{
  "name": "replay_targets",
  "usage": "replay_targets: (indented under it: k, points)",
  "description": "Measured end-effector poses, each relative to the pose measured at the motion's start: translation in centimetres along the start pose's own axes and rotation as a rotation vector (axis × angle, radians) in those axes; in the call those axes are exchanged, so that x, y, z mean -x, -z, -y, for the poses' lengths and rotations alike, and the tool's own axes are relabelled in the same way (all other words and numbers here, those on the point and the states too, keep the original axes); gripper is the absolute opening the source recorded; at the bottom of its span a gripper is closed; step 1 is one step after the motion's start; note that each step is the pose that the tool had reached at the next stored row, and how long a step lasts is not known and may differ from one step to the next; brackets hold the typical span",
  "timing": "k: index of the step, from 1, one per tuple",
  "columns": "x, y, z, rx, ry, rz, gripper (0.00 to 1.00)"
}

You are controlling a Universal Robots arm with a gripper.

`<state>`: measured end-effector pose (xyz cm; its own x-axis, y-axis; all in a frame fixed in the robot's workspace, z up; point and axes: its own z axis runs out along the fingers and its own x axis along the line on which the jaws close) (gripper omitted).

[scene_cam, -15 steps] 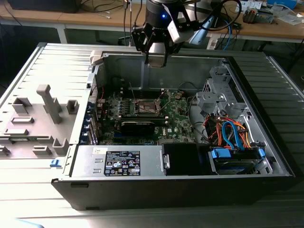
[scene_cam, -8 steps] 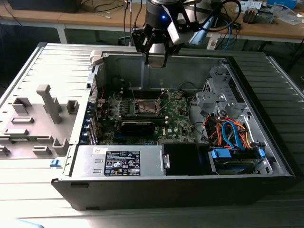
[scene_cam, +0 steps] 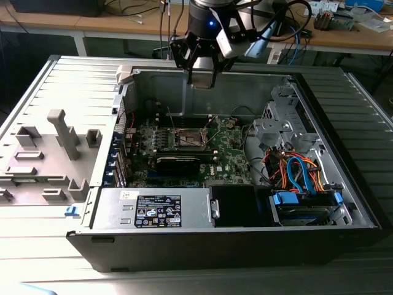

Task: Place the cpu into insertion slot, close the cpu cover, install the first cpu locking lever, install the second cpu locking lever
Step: 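Place the cpu into insertion slot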

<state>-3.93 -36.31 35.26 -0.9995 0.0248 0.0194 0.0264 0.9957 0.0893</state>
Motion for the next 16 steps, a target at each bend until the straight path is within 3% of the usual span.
replay_targets:
  k: [16]
  points:
    - [0.01, -0.29, 0.11, 0.0001, 0.0, 0.0, 0.55]
